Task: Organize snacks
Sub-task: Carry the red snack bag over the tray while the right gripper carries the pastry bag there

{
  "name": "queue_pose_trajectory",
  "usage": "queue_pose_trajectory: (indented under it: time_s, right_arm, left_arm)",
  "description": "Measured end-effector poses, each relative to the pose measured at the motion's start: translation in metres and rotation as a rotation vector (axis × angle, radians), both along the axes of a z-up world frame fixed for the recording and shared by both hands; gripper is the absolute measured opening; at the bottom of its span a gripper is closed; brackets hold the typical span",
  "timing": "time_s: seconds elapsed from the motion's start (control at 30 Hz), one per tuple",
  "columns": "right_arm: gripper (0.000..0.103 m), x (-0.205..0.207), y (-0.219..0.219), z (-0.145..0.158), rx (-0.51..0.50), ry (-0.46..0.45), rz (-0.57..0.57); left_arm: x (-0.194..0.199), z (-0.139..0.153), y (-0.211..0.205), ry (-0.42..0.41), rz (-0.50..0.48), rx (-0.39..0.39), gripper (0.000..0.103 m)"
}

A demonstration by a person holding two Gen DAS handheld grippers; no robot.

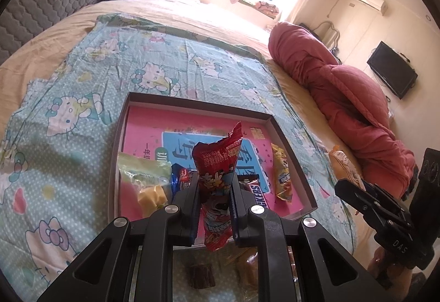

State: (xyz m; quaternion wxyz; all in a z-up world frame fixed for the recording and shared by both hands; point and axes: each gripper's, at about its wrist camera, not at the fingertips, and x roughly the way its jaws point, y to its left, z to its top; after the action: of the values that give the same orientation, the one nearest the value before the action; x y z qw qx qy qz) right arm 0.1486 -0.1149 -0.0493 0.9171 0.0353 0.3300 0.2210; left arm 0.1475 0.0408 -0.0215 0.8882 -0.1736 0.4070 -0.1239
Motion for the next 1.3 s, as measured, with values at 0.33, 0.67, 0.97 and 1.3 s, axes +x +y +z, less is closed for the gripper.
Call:
queue_pose_trajectory:
  time_s: [0.33, 0.67, 0.97, 1.3]
  right_arm:
    - [0.035, 0.011, 0.004, -0.006, -0.002, 0.019, -0.024]
    - [0.035, 0.021, 0.005, -0.011, -0.005, 0.036, -0.064]
    - [0.035, 0.028, 0.009, -0.017, -0.004, 0.047, -0.068]
    - [0.035, 0.037, 0.012, -0.033, 0.000, 0.090, -0.074]
  left_arm:
    - [0.012, -0.017, -0.009, 0.018, -0.017, 0.053, 0.018]
    - [0.015, -0.028, -0.011, 0.043, -0.038, 0.061, 0.018]
    - [0.017, -0.034, -0.011, 0.064, -0.046, 0.056, 0.018]
    - [0.017, -0.037, -0.014, 0.071, -0.059, 0.061, 0.018]
